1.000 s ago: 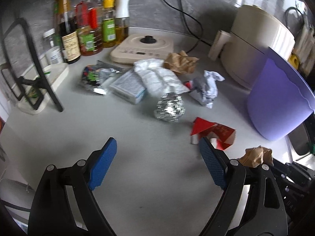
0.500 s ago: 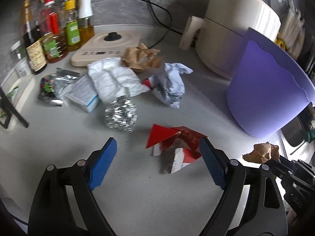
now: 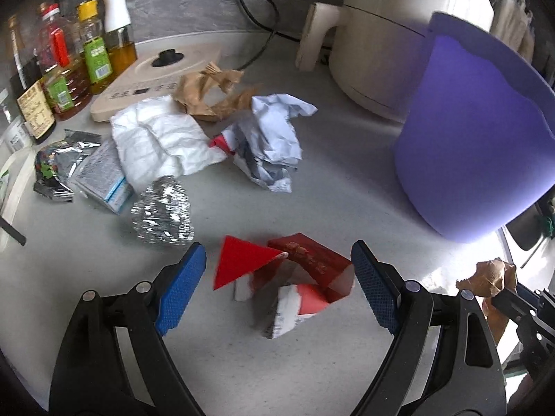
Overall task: Collect trash
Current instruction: 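Grasp the red-and-white carton with the left tool while the right tool holds the brown paper, then carry both items over the purple bucket and open both tools to drop them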
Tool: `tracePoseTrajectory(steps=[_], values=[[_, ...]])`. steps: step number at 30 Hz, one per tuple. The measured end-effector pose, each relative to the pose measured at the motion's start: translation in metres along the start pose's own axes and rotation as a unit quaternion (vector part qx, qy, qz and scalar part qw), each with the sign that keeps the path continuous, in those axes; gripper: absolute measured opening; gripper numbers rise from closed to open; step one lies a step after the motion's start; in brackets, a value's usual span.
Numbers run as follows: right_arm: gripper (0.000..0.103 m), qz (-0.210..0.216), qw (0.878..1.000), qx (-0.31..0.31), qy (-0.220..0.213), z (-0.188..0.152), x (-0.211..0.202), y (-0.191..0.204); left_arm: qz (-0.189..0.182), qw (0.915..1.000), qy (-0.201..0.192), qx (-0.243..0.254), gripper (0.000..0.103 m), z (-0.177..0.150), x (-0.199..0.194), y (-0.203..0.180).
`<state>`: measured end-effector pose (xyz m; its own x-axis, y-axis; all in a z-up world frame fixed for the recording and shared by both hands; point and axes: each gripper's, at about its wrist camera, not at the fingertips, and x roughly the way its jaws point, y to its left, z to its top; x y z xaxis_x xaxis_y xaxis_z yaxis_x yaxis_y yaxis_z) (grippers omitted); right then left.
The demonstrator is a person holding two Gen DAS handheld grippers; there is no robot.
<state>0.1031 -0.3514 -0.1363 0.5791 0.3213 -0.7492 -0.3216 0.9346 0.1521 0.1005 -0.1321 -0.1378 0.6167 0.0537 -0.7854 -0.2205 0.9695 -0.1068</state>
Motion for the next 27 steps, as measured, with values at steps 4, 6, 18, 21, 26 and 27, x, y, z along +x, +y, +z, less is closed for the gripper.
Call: tracePoseTrajectory(steps=[4, 6, 18, 21, 26, 27], values=[[0.017, 0.003, 1.000, 0.002, 0.001, 0.001, 0.004, 0.003, 0.000, 0.9988, -0.044, -0.020, 0.084, 0.002, -0.022, 0.010], [0.017, 0.006, 1.000, 0.000, 0.002, 0.001, 0.006, 0.005, 0.006, 0.9982, -0.053, -0.026, 0.077, 0.002, -0.025, 0.014], [0.017, 0.005, 1.000, -0.010, 0.009, 0.000, 0.009, 0.004, 0.018, 0.9991, -0.001, -0.039, 0.050, -0.002, 0.010, 0.025], [0.017, 0.005, 1.000, -0.009, 0.006, 0.002, 0.007, 0.004, 0.012, 0.9988, 0.005, -0.046, 0.033, -0.001, 0.013, 0.027], [0.017, 0.016, 1.000, -0.015, -0.005, 0.005, 0.004, 0.011, 0.011, 0.9986, -0.012, -0.050, 0.032, 0.003, -0.001, 0.031], [0.017, 0.020, 1.000, -0.017, -0.008, 0.007, 0.004, 0.013, 0.013, 0.9985, -0.017, -0.051, 0.032, 0.004, -0.006, 0.032]])
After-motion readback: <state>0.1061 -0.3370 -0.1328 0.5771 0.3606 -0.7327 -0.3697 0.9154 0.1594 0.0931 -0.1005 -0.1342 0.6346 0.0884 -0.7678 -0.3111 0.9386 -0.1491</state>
